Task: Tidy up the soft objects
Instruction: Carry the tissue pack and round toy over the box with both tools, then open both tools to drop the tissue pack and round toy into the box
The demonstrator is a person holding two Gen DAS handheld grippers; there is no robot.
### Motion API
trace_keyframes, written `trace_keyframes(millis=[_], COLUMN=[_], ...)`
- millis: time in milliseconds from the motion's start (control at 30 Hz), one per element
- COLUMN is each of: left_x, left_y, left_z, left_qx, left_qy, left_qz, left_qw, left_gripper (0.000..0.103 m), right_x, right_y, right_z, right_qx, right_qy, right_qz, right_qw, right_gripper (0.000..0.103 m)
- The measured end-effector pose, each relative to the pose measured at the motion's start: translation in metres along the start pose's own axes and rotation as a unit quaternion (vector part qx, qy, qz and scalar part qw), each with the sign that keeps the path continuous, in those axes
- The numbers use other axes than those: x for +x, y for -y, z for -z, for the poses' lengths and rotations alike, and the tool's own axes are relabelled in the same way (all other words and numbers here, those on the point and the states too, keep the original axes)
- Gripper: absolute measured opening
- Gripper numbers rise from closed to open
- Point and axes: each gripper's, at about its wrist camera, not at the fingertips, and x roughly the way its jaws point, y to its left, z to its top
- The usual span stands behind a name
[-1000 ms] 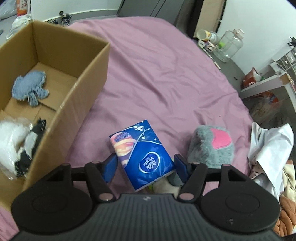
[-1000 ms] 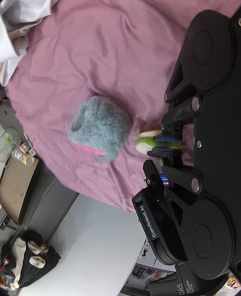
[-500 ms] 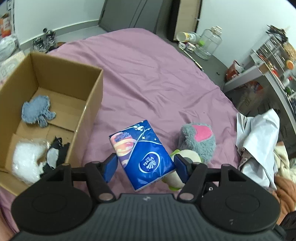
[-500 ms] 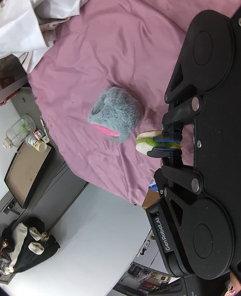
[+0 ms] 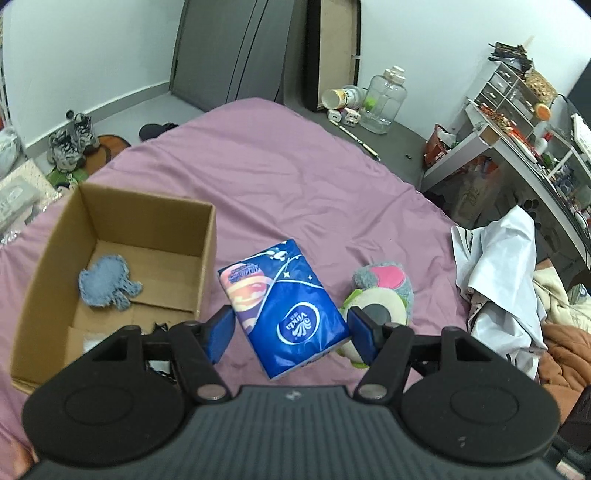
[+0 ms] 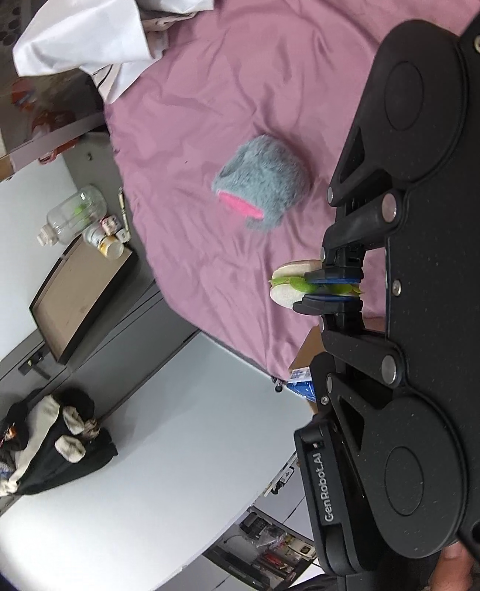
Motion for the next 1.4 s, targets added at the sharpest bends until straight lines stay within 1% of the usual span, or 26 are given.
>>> trace_keyframes(millis=[200, 433, 767, 1067, 1200, 1333, 1400], left_x=[-0.015, -0.028, -0.036, -0.03, -0.025, -0.018, -0.014], left_y=[-0.015, -0.042, -0.086, -0.119, -0.134, -0.149, -0.156], left_z=[-0.004, -0.006, -0.007, -0.004, -0.002, 0.0, 0.0], left_qx=[0.019, 0.022, 0.026, 0.025, 0.021, 0.015, 0.009], left_qy=[0.009, 0.018, 0.026, 0.013, 0.005, 0.003, 0.0], left_qz=[-0.006, -0.01, -0.02, -0.021, -0.013, -0.017, -0.009], left_qw=[0.9998, 0.9995, 0.9991, 0.9994, 0.9997, 0.9997, 0.9999], left_gripper=[0.065, 0.065, 0.065, 0.065, 0.065, 0.065, 0.065], right_x=[-0.003, -0.003, -0.003, 0.005, 0.007, 0.013, 0.015], right_y=[-0.015, -0.036, -0.058, -0.072, -0.079, -0.083, -0.086], right_z=[0.002, 0.007, 0.014, 0.023, 0.027, 0.029, 0.032], right_qx=[-0.02, -0.049, -0.075, -0.096, -0.106, -0.112, -0.118], right_qy=[0.015, 0.027, 0.038, 0.035, 0.035, 0.027, 0.025], right_qz=[-0.01, -0.022, -0.03, -0.026, -0.031, -0.039, -0.041], right_qw=[1.0, 0.998, 0.996, 0.994, 0.993, 0.993, 0.992], right_gripper=[0.006, 0.006, 0.006, 0.006, 0.006, 0.006, 0.006])
